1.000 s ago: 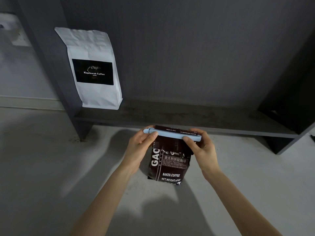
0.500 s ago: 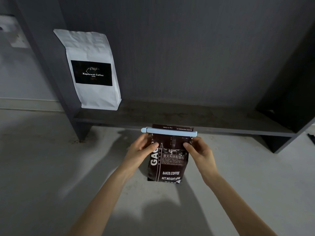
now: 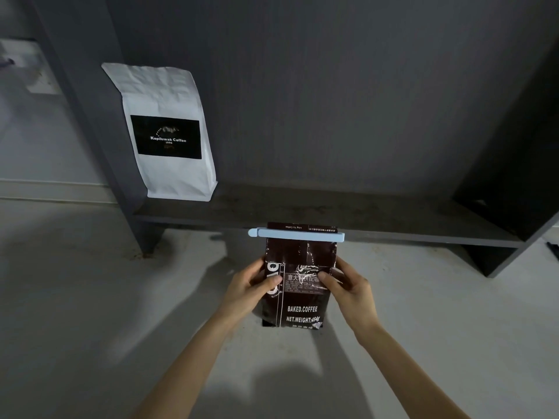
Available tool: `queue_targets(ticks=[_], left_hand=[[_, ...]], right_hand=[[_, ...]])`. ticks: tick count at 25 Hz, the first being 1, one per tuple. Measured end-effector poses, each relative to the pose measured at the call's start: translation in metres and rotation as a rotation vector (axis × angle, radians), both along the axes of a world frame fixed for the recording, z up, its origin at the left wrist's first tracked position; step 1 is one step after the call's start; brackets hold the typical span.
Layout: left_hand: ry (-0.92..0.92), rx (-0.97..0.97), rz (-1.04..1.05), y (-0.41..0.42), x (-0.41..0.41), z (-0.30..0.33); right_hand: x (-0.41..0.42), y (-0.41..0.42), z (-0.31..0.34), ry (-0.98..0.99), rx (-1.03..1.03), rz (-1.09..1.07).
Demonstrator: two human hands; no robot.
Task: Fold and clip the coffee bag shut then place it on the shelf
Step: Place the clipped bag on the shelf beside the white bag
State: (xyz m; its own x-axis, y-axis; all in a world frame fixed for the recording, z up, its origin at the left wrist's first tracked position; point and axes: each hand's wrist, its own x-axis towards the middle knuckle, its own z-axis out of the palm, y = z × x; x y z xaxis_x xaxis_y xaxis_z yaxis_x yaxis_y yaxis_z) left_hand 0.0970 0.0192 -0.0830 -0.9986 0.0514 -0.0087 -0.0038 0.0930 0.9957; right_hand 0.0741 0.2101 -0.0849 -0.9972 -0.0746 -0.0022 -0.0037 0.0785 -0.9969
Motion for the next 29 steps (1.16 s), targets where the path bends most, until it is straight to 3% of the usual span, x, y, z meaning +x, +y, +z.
queue_targets(ticks=[14,22,29], left_hand=[[0.274,-0.05,0.104,-0.054,-0.058,0.111],[0.33,-0.015,0.35,-0.075,-0.112,0.104],[0.272,-0.067,0.259,-0.074,-0.118,0.071]], right_hand=[[-0.079,-0.056,0.12,0.226,0.038,0.073],[-0.14,-0.105,0.117,0.214,0.053,0.046],[-0.148,-0.11,0.096,0.186,0.098,-0.011]])
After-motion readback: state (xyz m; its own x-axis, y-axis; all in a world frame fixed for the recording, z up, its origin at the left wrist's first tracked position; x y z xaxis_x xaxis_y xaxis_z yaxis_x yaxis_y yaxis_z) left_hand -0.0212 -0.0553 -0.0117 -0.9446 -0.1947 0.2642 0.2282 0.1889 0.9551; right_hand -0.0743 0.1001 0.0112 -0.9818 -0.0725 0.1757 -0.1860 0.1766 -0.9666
